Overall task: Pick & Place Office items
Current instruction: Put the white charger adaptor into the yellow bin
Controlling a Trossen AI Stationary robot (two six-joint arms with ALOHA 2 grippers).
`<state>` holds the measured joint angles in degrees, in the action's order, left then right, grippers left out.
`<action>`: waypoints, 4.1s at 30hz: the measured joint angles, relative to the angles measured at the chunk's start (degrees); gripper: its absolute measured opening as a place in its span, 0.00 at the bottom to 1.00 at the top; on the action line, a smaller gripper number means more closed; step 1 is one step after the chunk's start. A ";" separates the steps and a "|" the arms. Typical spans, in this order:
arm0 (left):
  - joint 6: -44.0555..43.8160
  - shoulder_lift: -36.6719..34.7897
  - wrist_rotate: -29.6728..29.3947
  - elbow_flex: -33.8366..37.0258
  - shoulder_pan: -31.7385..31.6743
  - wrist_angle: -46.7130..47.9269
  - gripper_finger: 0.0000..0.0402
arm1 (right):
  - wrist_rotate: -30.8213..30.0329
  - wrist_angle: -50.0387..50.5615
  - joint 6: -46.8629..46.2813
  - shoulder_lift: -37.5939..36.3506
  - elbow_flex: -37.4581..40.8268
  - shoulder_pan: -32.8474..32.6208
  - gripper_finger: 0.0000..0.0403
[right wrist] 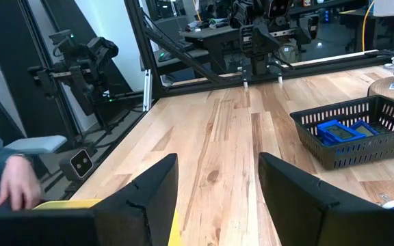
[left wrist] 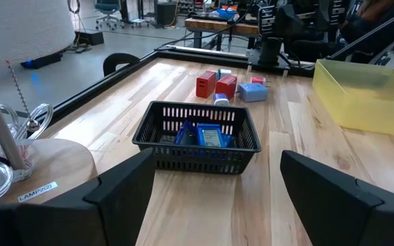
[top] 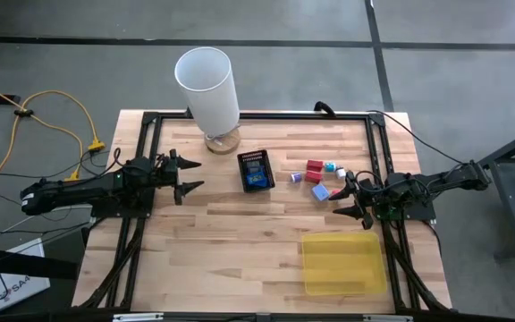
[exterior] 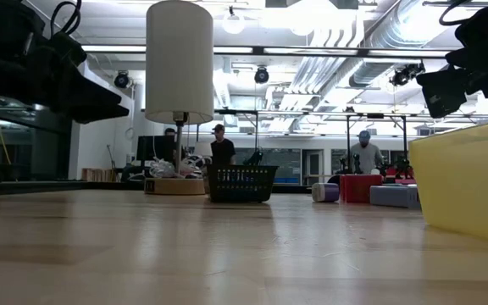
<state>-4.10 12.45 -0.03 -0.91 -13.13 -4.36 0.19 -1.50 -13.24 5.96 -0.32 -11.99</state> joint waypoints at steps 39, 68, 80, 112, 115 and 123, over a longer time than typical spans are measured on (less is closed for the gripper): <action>0.01 0.00 0.00 0.00 0.00 0.00 0.77 | -0.71 -0.60 -0.03 0.00 0.00 0.00 0.47; 0.02 0.00 0.00 0.00 0.00 0.02 0.77 | -15.99 -25.01 23.88 0.01 -5.97 0.00 0.47; 0.02 -0.02 0.00 0.00 0.01 0.00 0.77 | -26.03 -17.03 25.39 0.01 -10.79 0.00 0.47; 0.04 0.00 0.00 0.00 0.01 0.02 0.77 | -41.86 34.82 -3.80 24.25 -39.66 0.05 0.47; 0.04 -0.01 0.00 0.00 0.02 0.02 0.77 | -41.72 37.97 -8.13 26.66 -40.52 0.91 0.47; 0.04 -0.01 0.00 0.00 0.02 0.01 0.77 | -33.63 39.47 -9.70 32.27 -40.59 7.95 0.47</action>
<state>-4.05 12.44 -0.03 -0.91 -13.10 -4.35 -33.44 37.97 -22.94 38.23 -40.91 -4.04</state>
